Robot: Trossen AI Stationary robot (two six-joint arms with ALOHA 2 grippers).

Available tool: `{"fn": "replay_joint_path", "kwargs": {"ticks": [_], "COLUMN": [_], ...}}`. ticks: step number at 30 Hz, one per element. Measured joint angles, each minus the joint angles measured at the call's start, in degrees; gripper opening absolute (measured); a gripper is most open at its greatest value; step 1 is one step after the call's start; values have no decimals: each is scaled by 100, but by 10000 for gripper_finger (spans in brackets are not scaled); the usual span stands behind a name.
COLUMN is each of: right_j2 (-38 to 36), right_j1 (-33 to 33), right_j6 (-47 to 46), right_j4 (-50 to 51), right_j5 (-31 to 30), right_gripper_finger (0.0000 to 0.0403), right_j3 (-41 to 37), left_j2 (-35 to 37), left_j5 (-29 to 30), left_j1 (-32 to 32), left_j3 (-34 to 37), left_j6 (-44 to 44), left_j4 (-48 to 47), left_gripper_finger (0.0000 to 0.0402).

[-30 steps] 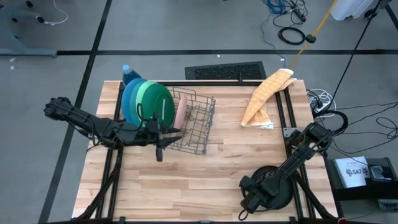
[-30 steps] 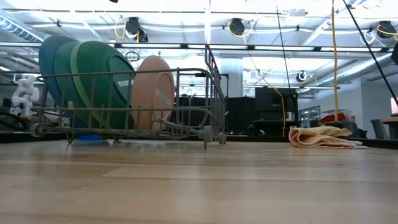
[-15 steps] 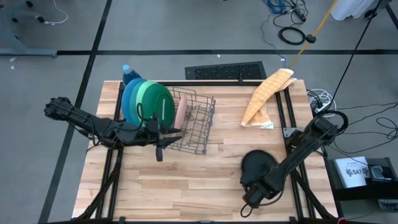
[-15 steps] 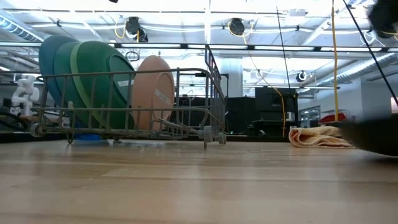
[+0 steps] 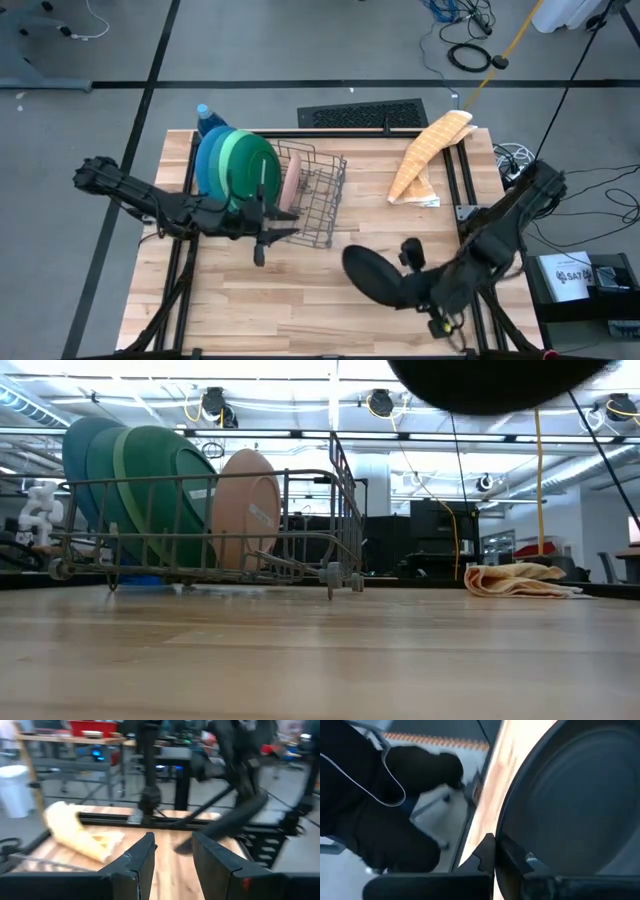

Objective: Sort dishes
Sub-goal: Put the black plate into the dish rack

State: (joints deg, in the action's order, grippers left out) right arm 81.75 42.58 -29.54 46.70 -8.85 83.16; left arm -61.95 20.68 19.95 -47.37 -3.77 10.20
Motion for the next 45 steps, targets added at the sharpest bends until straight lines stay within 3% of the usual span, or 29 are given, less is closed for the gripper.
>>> {"fn": "replay_joint_path", "kwargs": {"ticks": [6, 11, 18, 30, 34, 41, 45], "right_j2": [-249, -194, -37, 3, 3, -9, -25], "right_j1": [-521, -863, -1195, -1773, -1853, -2003, -2056], "right_j6": [1426, 2165, 2811, 3409, 3545, 3619, 3396], "right_j4": [-400, -656, -837, -853, -914, -1049, -1145], "right_j5": [422, 1125, 1821, 2356, 2416, 2478, 2341], "right_gripper_finger": [1, 1, 0, 0, 0, 5, 33], "right_j3": [58, 58, 58, 58, 58, 58, 58], "left_j2": [-201, -291, -646, -1195, -1272, -1220, -1117], "left_j5": [-1537, -1679, -2792, -2998, -3071, -3629, -3716], "left_j1": [-184, -272, -365, -369, -366, -324, -315], "left_j3": [2, 2, 2, 2, 2, 2, 2], "left_j6": [283, 419, 259, 588, 781, 1239, 1209], "left_j4": [647, 785, 890, 1308, 1340, 1269, 1273], "left_gripper_finger": [145, 179, 189, 187, 153, 30, 25]}}
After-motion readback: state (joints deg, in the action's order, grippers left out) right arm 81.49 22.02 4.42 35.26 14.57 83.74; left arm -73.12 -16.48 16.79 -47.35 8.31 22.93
